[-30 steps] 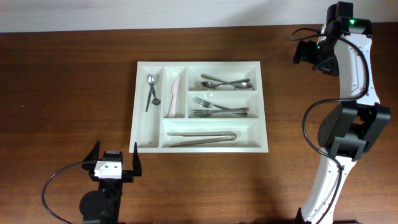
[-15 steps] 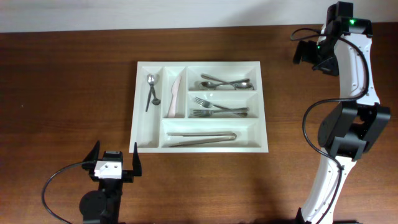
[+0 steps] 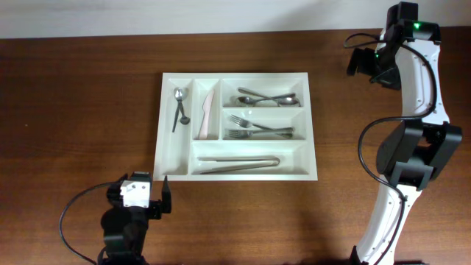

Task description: Pack container

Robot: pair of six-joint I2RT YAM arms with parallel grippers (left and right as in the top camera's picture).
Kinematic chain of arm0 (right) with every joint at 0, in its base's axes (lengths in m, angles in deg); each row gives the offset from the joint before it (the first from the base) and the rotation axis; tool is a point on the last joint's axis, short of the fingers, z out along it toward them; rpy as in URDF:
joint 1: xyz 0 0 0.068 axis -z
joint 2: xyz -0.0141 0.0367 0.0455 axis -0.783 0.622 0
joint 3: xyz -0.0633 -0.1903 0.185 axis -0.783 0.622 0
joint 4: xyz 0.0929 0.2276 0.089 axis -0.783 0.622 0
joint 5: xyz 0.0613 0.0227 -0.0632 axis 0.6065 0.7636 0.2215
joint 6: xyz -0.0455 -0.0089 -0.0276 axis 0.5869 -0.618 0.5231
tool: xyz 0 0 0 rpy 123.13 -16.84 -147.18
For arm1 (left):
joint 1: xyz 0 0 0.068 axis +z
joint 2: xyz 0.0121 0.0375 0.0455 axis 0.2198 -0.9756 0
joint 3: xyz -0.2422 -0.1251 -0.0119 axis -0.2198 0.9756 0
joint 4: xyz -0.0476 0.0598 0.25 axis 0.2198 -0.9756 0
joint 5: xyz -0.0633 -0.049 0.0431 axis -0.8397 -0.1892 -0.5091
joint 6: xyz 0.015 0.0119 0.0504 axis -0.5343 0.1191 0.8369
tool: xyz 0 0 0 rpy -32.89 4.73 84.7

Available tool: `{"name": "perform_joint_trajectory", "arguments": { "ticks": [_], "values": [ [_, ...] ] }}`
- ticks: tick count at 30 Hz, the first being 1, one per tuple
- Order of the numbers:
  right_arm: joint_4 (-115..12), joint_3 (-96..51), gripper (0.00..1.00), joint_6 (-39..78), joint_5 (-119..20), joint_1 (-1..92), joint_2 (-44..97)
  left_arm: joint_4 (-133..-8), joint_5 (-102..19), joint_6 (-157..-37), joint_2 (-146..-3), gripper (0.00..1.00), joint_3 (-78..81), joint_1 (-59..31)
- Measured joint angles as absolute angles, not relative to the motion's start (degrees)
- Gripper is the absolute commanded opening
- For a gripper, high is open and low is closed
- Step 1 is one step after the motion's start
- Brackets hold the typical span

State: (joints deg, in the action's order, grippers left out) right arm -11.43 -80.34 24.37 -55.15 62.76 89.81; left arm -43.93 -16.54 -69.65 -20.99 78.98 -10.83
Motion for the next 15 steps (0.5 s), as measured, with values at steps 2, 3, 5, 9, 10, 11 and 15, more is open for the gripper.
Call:
{"name": "perform_joint_trajectory", "arguments": {
  "ticks": [2, 3, 5, 9, 10, 11, 15],
  "values": [
    [-11.4, -80.3, 0.99, 24.3, -55.2, 62.8, 89.8, -43.9, -16.4, -69.6, -22.6, 0.99, 79.0, -10.8],
    [-11.4, -80.3, 0.99, 24.3, -55.1, 62.8, 89.8, -43.9, -16.3, -69.6, -23.2, 0.99, 79.0, -10.8],
    [-11.4, -80.3, 0.99, 24.3, -55.1, 62.8, 89.8, -43.9, -16.2, -69.6, -23.5, 0.99, 79.0, -10.8],
    [-11.4, -80.3, 0.99, 24.3, -55.1, 62.8, 89.8, -44.0, -16.1, -69.6, -20.5, 0.99, 79.0, -10.8],
    [-11.4, -80.3, 0.99, 24.4, -55.1, 62.8, 89.8, -44.0, -16.1, -69.6, -18.8, 0.99, 79.0, -10.8],
    [-11.5, -80.3, 0.99, 24.3, -55.1, 62.8, 89.8, -44.0, -16.1, -69.6, -17.1, 0.99, 79.0, -10.8],
    [-11.4, -80.3, 0.99, 24.3, -55.1, 62.8, 89.8, -43.9, -16.1, -69.6, -8.6, 0.99, 79.0, -10.8]
  ]
}}
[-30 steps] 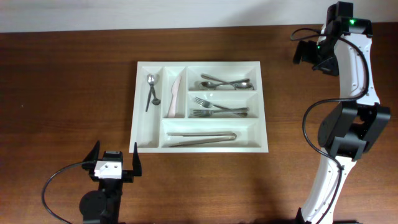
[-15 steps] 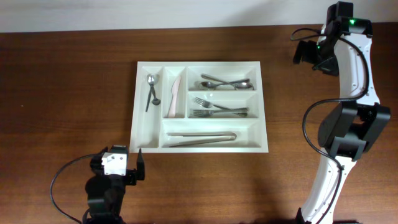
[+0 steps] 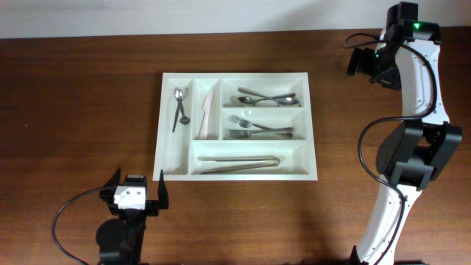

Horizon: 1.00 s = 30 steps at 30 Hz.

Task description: Pack container

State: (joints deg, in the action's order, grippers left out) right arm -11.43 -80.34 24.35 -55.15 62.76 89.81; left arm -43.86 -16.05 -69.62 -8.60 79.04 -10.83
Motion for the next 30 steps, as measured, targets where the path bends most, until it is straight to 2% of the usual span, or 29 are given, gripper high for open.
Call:
{"name": "perform_joint_trajectory", "arguments": {
  "ticks": [5, 30],
  "values": [
    [-11.4, -80.3, 0.99, 24.4, -55.1, 62.8, 89.8, -43.8, -16.1, -69.6, -3.5, 0.99, 79.0, -10.8],
    [-11.4, -80.3, 0.99, 24.3, -55.2, 62.8, 89.8, -43.9, -16.1, -69.6, -3.4, 0.99, 79.0, -10.8]
  ]
}}
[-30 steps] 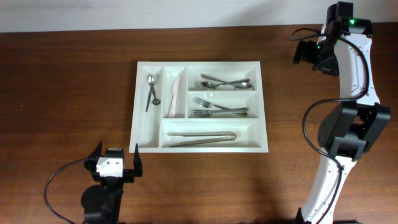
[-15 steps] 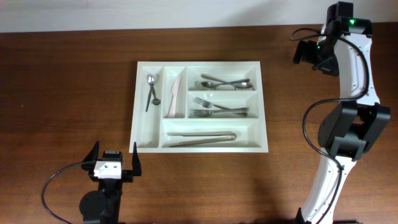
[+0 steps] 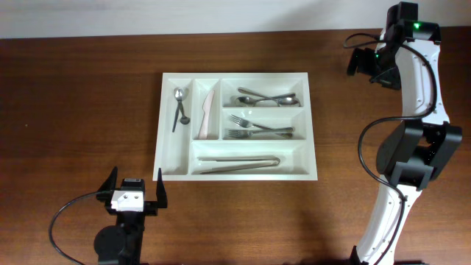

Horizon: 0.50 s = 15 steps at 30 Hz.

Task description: Pack container

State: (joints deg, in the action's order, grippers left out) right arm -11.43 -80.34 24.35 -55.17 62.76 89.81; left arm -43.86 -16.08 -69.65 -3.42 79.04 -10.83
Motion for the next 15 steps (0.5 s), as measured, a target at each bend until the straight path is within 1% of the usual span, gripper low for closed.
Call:
{"name": "perform_joint_trajectory", "arguments": {
  "ticks": [10, 12, 15],
  "values": [
    [-11.4, -80.3, 0.99, 24.4, -55.2, 62.3, 89.3, -43.9, -16.1, -69.6, -3.4, 0.99, 79.0, -10.8],
    [-11.4, -80.2, 0.99, 24.3, -55.2, 61.6, 87.8, -43.9, -16.1, -69.6, -3.4, 0.99, 79.0, -10.8],
    [-11.4, -79.7, 0.99, 24.3, -55.2, 59.0, 81.8, -43.9, -16.1, -69.6, -3.4, 0.99, 79.0, -10.8]
  ]
}}
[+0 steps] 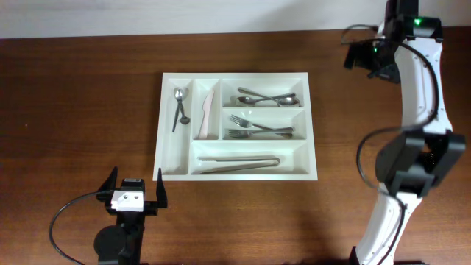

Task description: Pack container

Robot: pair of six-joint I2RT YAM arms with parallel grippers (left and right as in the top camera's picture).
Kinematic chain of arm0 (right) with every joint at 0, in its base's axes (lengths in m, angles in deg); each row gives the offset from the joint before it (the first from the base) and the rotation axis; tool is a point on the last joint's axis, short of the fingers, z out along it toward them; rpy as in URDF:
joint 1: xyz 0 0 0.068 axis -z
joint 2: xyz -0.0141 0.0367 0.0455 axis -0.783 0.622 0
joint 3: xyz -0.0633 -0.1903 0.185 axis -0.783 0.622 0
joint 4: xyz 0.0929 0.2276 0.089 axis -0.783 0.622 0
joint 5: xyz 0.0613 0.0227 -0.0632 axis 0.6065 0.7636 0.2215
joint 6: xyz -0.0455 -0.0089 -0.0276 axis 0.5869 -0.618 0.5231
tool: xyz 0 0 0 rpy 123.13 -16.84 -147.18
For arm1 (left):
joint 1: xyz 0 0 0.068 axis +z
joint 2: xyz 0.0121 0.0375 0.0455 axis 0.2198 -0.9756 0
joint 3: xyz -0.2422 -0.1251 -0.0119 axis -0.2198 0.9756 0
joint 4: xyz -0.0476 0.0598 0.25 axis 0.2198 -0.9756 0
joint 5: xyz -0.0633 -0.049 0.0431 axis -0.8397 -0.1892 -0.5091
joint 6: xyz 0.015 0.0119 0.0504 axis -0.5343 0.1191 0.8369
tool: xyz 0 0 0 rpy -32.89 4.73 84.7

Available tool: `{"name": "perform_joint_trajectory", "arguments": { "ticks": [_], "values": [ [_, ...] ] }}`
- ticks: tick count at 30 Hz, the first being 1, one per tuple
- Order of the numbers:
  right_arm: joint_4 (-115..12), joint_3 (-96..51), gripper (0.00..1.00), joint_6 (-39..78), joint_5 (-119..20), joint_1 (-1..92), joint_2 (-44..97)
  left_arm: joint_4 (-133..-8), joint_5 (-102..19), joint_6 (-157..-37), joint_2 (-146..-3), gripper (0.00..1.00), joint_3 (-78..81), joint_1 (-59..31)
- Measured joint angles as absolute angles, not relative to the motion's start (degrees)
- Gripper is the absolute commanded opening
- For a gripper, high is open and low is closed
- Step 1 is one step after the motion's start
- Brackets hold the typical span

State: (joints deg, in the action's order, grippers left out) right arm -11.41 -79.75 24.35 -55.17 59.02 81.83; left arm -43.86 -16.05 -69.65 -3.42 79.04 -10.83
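A white cutlery tray (158, 125) lies in the middle of the table. Its left slot holds a small spoon (179, 105), and the slot beside it a pale knife (207, 110). Spoons (266, 97) fill the upper right slot, forks (257, 126) the middle right one, and tongs (237, 163) the long front one. My left gripper (136, 175) stands open and empty just in front of the tray's front left corner. My right gripper (358, 57) hangs far off at the back right; its fingers show only as a dark mass.
The right arm (423, 110) rises along the right side of the table. A black cable (62, 221) loops beside the left arm at the front left. Bare brown wood surrounds the tray on all sides.
The right arm has shifted its posture, and its gripper now sits a little higher and further back. The left gripper and the cutlery in the tray have not moved.
The left gripper first stood turned, with one finger close to the tray's front left corner. Then it was squared up and open, a little to the left. Later it sat slightly further from the tray, where it stays now. The tray's contents are unchanged throughout.
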Motion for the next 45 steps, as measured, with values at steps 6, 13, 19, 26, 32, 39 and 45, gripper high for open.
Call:
{"name": "perform_joint_trajectory", "arguments": {
  "ticks": [6, 13, 19, 26, 32, 39, 45],
  "values": [
    [-11.9, -78.2, 0.99, 24.4, -55.8, 51.1, 63.9, -43.9, -16.1, -69.6, -3.4, 0.99, 79.0, -10.8],
    [-19.3, -57.8, 0.99, 24.4, -62.0, 44.2, 37.7, -43.9, -16.1, -69.6, -3.4, 0.99, 79.1, -10.8],
    [-41.7, -24.8, 0.99, 24.4, -63.8, 44.2, 15.7, -43.8, -16.1, -69.6, -3.4, 0.99, 79.1, -10.8],
    [-58.1, 3.3, 0.99, 29.2, -59.5, 45.4, -4.4, -43.8, -16.1, -69.6, -3.4, 0.99, 79.1, -10.8],
    [-61.9, 17.7, 0.99, 31.6, -56.3, 47.8, -17.2, -43.9, -16.1, -69.6, -3.4, 0.99, 79.1, -10.8],
    [-62.3, 30.1, 0.99, 33.0, -55.7, 47.8, -29.3, -43.9, -16.1, -69.6, -3.4, 0.99, 79.1, -10.8],
    [-62.5, 36.7, 0.99, 36.7, -54.2, 48.5, -37.1, -43.9, -16.1, -69.6, -3.4, 0.99, 79.1, -10.8]
  ]
}}
